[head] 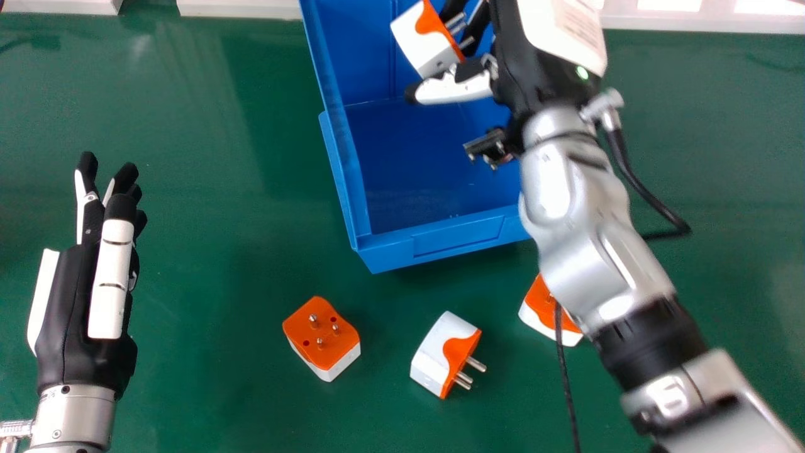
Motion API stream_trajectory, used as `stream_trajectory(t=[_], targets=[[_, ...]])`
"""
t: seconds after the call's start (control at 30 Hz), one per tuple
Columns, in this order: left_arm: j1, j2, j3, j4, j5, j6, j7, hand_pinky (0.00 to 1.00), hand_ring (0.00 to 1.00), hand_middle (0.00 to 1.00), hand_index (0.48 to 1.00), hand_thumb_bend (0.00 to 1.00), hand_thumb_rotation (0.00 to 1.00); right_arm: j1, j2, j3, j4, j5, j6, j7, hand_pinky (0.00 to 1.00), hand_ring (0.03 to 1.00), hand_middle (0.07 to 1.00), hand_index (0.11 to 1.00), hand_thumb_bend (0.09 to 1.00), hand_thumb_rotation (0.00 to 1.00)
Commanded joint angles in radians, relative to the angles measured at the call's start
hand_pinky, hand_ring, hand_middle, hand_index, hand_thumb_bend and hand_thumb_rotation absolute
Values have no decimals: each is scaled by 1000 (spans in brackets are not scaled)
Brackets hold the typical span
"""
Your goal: Pick all objects and put in blue box
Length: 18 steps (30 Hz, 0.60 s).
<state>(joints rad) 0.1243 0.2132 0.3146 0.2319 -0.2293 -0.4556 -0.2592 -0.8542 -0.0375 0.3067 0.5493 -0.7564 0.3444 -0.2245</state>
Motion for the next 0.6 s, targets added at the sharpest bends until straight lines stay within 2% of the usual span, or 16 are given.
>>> stream_trajectory(t=[0.0, 0.07, 0.2, 0.23, 0.37, 0.43, 0.57], targets=[[4, 3, -3, -22, 9, -16, 3, 986, 984, 978, 982, 570, 921, -93, 17, 15, 58, -8, 38, 1, 218, 317, 423, 485, 482, 146], [5, 2, -3, -25, 7, -14, 3, 981, 982, 977, 982, 570, 916, -126, 34, 25, 129, 3, 42, -24, 182, 265, 368, 483, 483, 144], [14, 1, -7, -43, 8, -3, 9, 986, 983, 977, 986, 547, 927, -177, 55, 53, 251, 4, 50, -60, 163, 240, 334, 483, 487, 138], [14, 1, -7, -43, 5, -5, 7, 987, 983, 977, 986, 545, 928, -187, 58, 58, 275, 7, 50, -68, 158, 231, 323, 482, 488, 137], [17, 1, -9, -46, 8, -8, 9, 983, 982, 977, 984, 562, 922, -222, 75, 67, 377, 26, 38, -91, 141, 211, 299, 481, 489, 129], [18, 2, -10, -47, 8, -8, 8, 983, 981, 977, 983, 559, 927, -237, 79, 72, 419, 34, 32, -88, 141, 216, 308, 483, 489, 125], [21, 0, -12, -53, 5, -8, 7, 986, 982, 977, 981, 573, 914, -248, 80, 82, 468, 56, 7, -98, 160, 237, 393, 524, 504, 16]])
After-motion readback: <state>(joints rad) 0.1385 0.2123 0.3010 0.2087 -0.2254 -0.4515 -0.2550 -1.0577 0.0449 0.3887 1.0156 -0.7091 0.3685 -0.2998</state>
